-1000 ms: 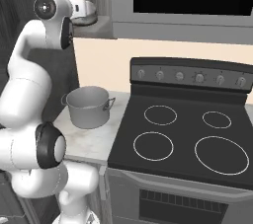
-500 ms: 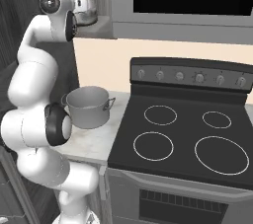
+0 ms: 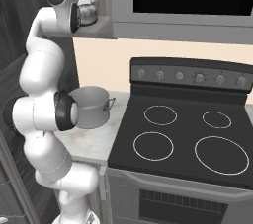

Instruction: Pick the kettle from the cabinet and place it on a stove burner. Then pick the pot from the counter and place it on another stove burner. Finally, turn both burners on.

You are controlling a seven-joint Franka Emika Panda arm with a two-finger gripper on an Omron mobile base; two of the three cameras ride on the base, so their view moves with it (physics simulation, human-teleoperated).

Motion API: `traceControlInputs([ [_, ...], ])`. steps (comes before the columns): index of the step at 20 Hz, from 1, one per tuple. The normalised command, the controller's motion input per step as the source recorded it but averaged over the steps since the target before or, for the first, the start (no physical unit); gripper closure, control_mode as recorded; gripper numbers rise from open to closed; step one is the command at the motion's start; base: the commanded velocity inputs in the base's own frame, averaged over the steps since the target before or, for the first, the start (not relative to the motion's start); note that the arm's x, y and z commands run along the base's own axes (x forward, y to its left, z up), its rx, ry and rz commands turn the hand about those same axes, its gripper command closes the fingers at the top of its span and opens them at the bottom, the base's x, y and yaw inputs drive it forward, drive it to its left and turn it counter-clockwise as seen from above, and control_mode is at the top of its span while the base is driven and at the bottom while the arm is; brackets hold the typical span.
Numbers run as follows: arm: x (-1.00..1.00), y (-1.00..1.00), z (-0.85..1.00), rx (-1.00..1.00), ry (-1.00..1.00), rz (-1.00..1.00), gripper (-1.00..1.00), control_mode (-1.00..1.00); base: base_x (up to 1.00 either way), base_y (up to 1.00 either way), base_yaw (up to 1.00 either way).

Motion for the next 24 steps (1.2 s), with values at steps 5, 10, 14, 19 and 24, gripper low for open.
traceControlInputs([
  [5, 0.28, 0.19, 0.04, 0.0, 0.0, 0.0, -1.0, -1.0, 0.0, 0.0, 0.0],
  [10, 0.28, 0.23, 0.0, 0.0, 0.0, 0.0, -1.0, -1.0, 0.0, 0.0, 0.0],
  [14, 0.18, 0.02, 0.0, 0.0, 0.0, 0.06, -1.0, -1.0, 0.0, 0.0, 0.0],
  [19, 0.07, 0.0, 0.0, 0.0, 0.0, 0.08, 1.0, -1.0, 0.0, 0.0, 0.0],
  [24, 0.03, 0.01, -0.02, 0.0, 0.0, 0.02, 1.0, -1.0, 0.0, 0.0, 0.0],
])
